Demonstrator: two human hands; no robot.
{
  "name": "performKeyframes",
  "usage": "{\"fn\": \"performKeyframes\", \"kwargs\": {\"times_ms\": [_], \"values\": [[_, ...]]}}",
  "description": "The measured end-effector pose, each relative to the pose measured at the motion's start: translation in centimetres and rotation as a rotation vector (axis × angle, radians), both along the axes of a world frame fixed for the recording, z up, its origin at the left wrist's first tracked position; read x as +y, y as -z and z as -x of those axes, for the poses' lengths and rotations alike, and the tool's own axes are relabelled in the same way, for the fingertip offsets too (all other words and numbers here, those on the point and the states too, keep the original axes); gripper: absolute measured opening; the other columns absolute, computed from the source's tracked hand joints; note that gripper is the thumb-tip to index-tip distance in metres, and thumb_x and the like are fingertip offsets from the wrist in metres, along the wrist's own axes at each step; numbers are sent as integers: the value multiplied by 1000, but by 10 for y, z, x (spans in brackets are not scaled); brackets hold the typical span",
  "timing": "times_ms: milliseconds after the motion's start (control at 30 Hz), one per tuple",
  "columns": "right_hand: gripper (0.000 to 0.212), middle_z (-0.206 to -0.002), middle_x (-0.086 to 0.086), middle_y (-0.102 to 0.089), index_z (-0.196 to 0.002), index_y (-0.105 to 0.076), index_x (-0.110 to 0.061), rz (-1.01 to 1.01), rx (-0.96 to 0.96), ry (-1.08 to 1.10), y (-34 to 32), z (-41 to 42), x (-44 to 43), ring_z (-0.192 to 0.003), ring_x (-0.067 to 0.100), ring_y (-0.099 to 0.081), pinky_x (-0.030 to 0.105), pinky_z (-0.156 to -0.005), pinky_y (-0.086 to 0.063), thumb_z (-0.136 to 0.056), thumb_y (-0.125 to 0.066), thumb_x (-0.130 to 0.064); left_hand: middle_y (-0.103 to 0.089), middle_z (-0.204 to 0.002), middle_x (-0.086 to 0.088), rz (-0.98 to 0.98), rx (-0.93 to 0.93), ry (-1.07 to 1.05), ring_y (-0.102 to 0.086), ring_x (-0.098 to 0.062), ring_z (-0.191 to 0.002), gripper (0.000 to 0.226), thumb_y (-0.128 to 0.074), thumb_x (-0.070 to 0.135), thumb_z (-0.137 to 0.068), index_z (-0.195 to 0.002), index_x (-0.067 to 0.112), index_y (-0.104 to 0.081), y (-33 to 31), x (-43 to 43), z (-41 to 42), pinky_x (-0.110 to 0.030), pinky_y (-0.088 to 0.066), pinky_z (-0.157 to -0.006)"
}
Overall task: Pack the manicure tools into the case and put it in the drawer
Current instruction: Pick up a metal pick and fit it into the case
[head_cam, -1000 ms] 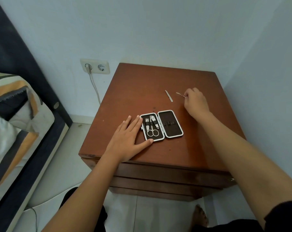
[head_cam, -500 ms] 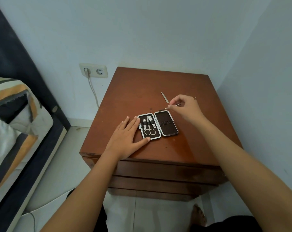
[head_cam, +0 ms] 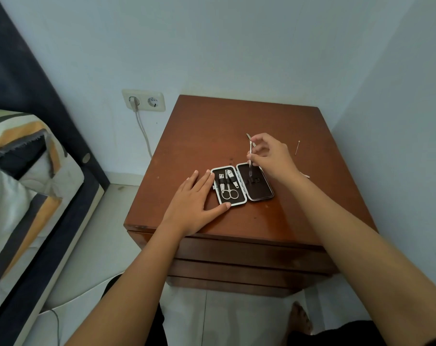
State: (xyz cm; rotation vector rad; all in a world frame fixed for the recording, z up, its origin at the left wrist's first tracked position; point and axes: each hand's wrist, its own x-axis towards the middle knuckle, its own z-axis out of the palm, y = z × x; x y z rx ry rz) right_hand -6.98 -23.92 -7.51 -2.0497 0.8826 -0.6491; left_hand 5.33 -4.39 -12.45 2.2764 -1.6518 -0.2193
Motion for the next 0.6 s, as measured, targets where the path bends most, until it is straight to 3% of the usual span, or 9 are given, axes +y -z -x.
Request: {"fn": "performKeyframes", "kwargs": {"times_ms": [100, 167, 300, 400, 467, 600], "values": [[35, -76, 4, -64, -112, -58, -11, -91, 93, -95, 0, 1, -4, -69, 19, -66, 22, -66, -59, -79, -68, -2, -8, -159, 9, 3, 1, 1, 2, -13, -146, 95, -18, 79, -73, -150, 25, -9, 0, 0, 0, -30, 0, -115], [35, -79, 5, -62, -113, -58, -7, -135, 169, -153, -1, 1, -3, -68, 19, -65, 24, -70, -59, -80, -68, -1, -8, -159, 9, 6, 2, 0, 2, -14, -146, 95, -19, 79, -73, -150, 24, -10, 1, 0, 0, -30, 0, -115], [30, -98, 1, -57, -111, -63, -15, 173, 398, -190, -2, 6, -3, -87, 15, -54, 29, -87, -46, -81, -68, -15, -8, -159, 9, 3, 6, -2, 2, -14, -146, 96, -18, 80, -72, -150, 24, -9, 0, 0, 0, -31, -1, -116], [33, -119, 3, -54, -118, -59, -14, 362, 400, -260, 4, 17, 5, -107, 18, -50, 31, -101, -37, -86, -62, -19, -8, -159, 9, 2, 13, -1, 2, -13, -146, 97, -17, 80, -71, -150, 24, -9, -1, -1, 1, -32, -1, -116], [36, -130, 1, -53, -124, -56, -14, 422, 397, -306, 10, 26, 12, -122, 18, -46, 32, -107, -34, -89, -56, -21, -8, -159, 9, 1, 9, -1, 2, -13, -146, 98, -16, 81, -70, -150, 24, -9, -1, -1, 1, -31, -1, -116], [39, -139, 0, -50, -131, -51, -15, 436, 406, -278, 22, 41, 24, -131, 16, -41, 33, -110, -34, -93, -51, -26, -8, -159, 9, -1, 1, -1, 1, -14, -146, 98, -16, 80, -71, -150, 24, -10, -1, 0, 2, -31, -1, -116]]}}
